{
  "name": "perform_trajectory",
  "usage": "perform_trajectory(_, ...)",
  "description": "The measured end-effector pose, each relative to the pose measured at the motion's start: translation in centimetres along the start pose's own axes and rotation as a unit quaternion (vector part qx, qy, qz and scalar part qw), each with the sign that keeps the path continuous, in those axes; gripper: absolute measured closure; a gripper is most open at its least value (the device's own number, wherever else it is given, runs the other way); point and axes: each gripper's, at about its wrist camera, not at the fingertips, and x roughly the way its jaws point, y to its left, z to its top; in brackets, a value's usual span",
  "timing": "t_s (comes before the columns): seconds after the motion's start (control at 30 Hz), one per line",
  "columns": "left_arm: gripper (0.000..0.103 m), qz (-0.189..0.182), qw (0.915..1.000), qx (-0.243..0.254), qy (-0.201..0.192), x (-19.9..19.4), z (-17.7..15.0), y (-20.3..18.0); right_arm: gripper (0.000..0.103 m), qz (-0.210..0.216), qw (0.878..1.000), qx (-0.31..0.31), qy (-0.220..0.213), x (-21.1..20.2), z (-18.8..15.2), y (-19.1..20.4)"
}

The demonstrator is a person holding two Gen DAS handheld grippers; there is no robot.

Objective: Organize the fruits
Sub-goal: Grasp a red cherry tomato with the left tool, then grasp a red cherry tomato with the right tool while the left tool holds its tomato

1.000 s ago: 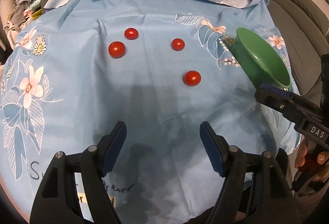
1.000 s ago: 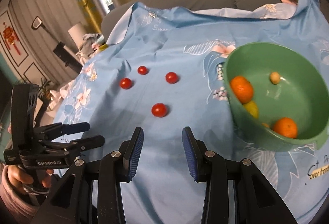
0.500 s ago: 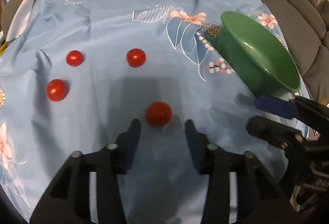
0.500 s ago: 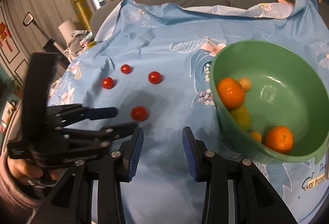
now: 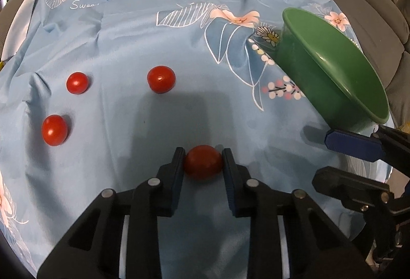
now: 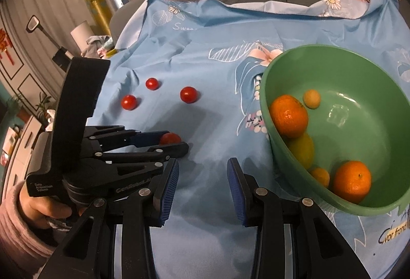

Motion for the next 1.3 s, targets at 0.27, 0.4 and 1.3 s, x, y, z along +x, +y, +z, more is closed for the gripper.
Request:
perform_trajectory(0.27,0.075,-0.001,0.9999,-0.016,-0.005,-0.8,0.1,0.9,0.064,0.002,1.000,0.005,0.001,0.0,0.0,-0.3)
perform_trajectory(0.4,0.075,0.004,0.9993,-0.030,-0.020,-2.1,0.3,2.1,0.064,0.004,1.000,0.004,0.001,0.2,0.1,-0.1)
perform_trajectory(1.3,0.075,-0.003,0.9940,-0.080,-0.075,-5.8,0.3,8.8,0.063,0.012,1.000,-0.012,0.012,6.0,4.8,3.8)
